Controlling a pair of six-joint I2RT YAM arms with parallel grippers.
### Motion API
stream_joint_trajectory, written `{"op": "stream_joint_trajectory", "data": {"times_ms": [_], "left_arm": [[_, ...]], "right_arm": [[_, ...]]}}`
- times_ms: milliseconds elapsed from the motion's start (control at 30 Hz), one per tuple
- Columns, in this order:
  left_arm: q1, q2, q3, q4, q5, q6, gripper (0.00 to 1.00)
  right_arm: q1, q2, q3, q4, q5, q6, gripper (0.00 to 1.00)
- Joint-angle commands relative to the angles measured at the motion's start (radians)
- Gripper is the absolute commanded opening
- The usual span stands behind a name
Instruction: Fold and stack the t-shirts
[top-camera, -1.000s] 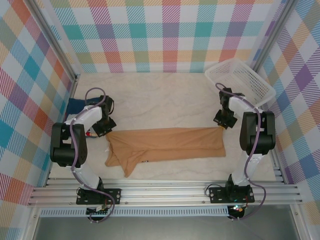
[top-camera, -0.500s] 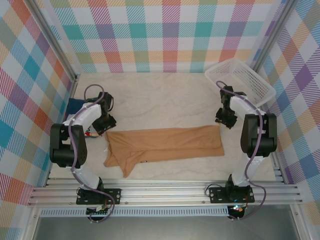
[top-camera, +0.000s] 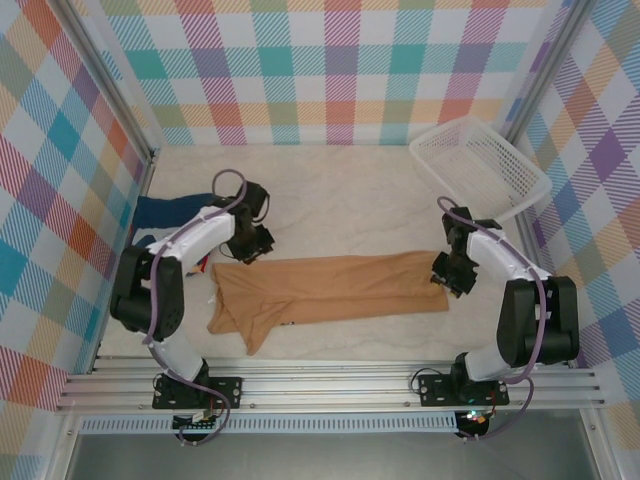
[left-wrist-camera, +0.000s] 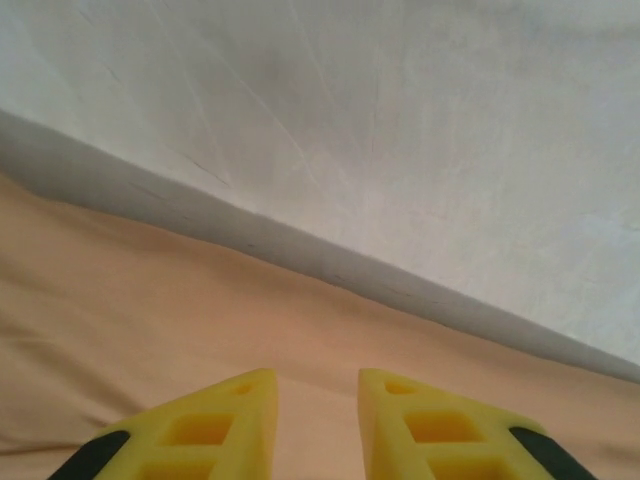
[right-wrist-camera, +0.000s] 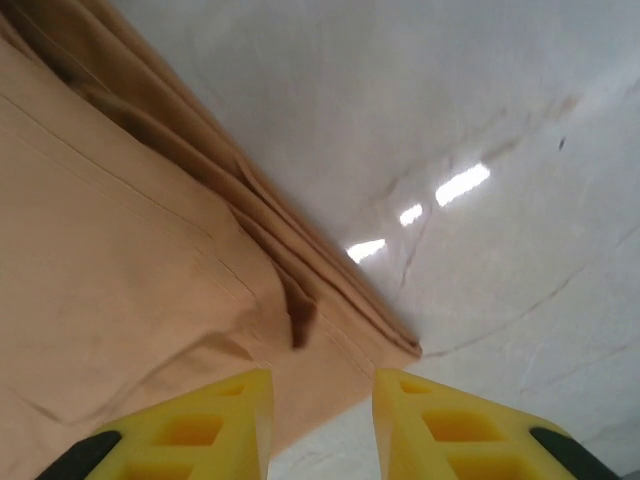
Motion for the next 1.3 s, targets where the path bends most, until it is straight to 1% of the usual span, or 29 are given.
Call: {"op": "stream_joint_trajectory", "data": {"times_ms": [0, 167, 267, 333, 467, 633, 667, 733, 800, 900, 1133, 1267], "left_arm": [[-0.015, 0.029, -0.025, 0.018, 0.018, -0.017, 0.24], [-0.016, 0.051, -0.066, 0.039, 0.014, 0.0, 0.22], [-0.016, 0.063, -0.077, 0.047, 0.01, 0.007, 0.22], [-0.017, 0.07, -0.082, 0.05, 0.0, 0.012, 0.22], [-0.017, 0.093, -0.079, 0.034, -0.038, 0.027, 0.21], [-0.016, 0.108, -0.075, 0.032, -0.064, 0.035, 0.21], [-0.016, 0.112, -0.071, 0.031, -0.068, 0.039, 0.21], [-0.014, 0.127, -0.067, 0.021, -0.085, 0.041, 0.2], [-0.012, 0.142, -0.061, 0.006, -0.108, 0.042, 0.18], [-0.003, 0.15, -0.069, -0.005, -0.13, 0.044, 0.16], [0.003, 0.155, -0.076, 0.012, -0.114, 0.05, 0.16], [0.003, 0.156, -0.068, 0.015, -0.108, 0.051, 0.16]], "right_arm": [[0.007, -0.013, -0.005, -0.005, -0.074, 0.074, 0.32], [0.006, 0.003, -0.014, 0.006, -0.072, 0.08, 0.31], [0.007, 0.024, -0.024, 0.05, -0.072, 0.087, 0.3], [0.007, 0.048, -0.009, 0.067, -0.049, 0.082, 0.25], [0.004, 0.109, 0.031, 0.064, -0.007, 0.054, 0.2], [0.004, 0.106, 0.033, 0.047, 0.013, 0.06, 0.21], [0.005, 0.104, 0.033, 0.051, 0.014, 0.059, 0.19], [0.004, 0.112, 0.034, 0.057, 0.023, 0.057, 0.06], [0.004, 0.119, 0.038, 0.054, 0.026, 0.056, 0.0], [0.004, 0.096, 0.035, 0.041, 0.043, 0.057, 0.0], [0.004, 0.017, 0.045, -0.038, 0.073, 0.043, 0.0], [0.004, -0.01, 0.038, -0.074, 0.063, 0.051, 0.0]]}}
